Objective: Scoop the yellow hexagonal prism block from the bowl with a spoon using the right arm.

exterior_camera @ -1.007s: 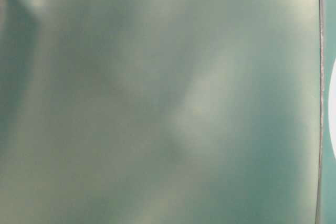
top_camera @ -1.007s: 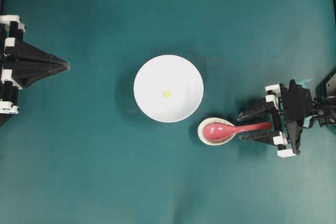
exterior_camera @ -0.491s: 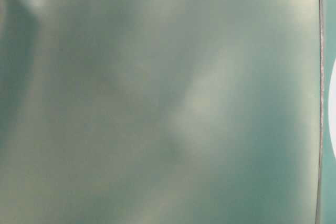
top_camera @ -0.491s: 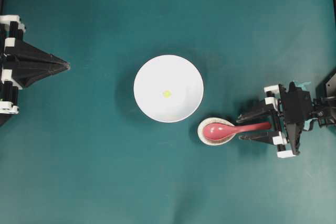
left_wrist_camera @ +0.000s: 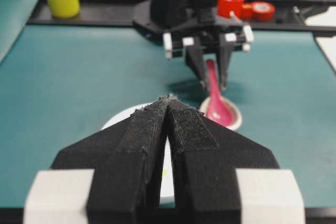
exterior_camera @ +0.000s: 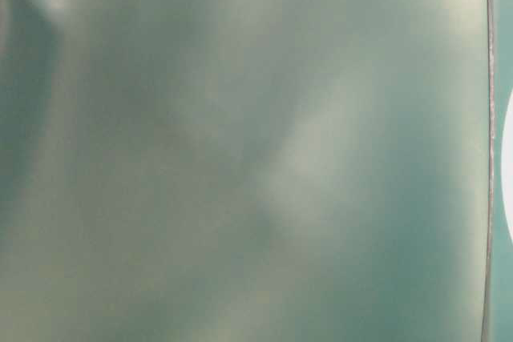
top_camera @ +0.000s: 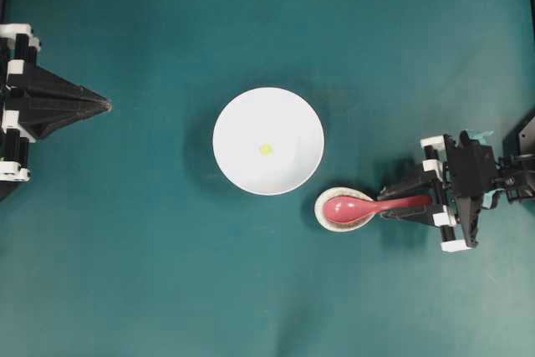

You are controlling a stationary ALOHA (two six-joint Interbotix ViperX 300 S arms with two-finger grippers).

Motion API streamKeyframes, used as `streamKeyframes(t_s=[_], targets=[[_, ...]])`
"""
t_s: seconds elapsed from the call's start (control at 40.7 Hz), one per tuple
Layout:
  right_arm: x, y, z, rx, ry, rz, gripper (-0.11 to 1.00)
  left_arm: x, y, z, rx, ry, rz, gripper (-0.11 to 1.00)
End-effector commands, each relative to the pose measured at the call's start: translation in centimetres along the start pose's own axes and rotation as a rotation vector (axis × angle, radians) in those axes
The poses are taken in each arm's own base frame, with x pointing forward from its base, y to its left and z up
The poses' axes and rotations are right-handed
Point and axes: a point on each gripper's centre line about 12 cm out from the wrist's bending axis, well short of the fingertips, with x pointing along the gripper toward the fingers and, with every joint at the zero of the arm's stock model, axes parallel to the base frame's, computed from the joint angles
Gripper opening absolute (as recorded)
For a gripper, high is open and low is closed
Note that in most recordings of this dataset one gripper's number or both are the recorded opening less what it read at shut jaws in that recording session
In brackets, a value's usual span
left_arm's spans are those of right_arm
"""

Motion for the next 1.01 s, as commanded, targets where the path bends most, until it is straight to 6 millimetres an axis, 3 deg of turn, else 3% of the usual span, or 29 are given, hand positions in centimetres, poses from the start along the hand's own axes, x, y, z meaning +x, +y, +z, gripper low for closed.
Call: streamKeyframes(t_s=[0.0, 0.196, 0.344, 0.491, 0.687, 0.982], targets=[[0.2, 0.2, 0.4, -0.001, -0.018, 0.006, 0.39, 0.2, 0.0, 0.7, 0.005, -0.02, 0.001, -0.01], [0.2, 0.2, 0.5, 0.012, -0.021, 0.004, 0.37, 0.2, 0.0, 0.7, 0.005, -0.02, 0.001, -0.01], [0.3, 0.2, 0.6, 0.034, -0.027, 0.001, 0.24, 0.2, 0.0, 0.7, 0.005, -0.02, 0.001, -0.01], [0.4, 0.3, 1.3, 0.067, -0.056, 0.006, 0.24, 0.2, 0.0, 0.7, 0.005, -0.021, 0.001, -0.01], [0.3, 0.7, 3.3, 0.1, -0.083, 0.021, 0.24, 0.2, 0.0, 0.7, 0.003, -0.021, 0.001, -0.01], [0.8, 1.7, 8.0, 0.134, -0.032, 0.04, 0.24, 0.2, 0.0, 0.6, 0.003, -0.015, 0.001, -0.01]])
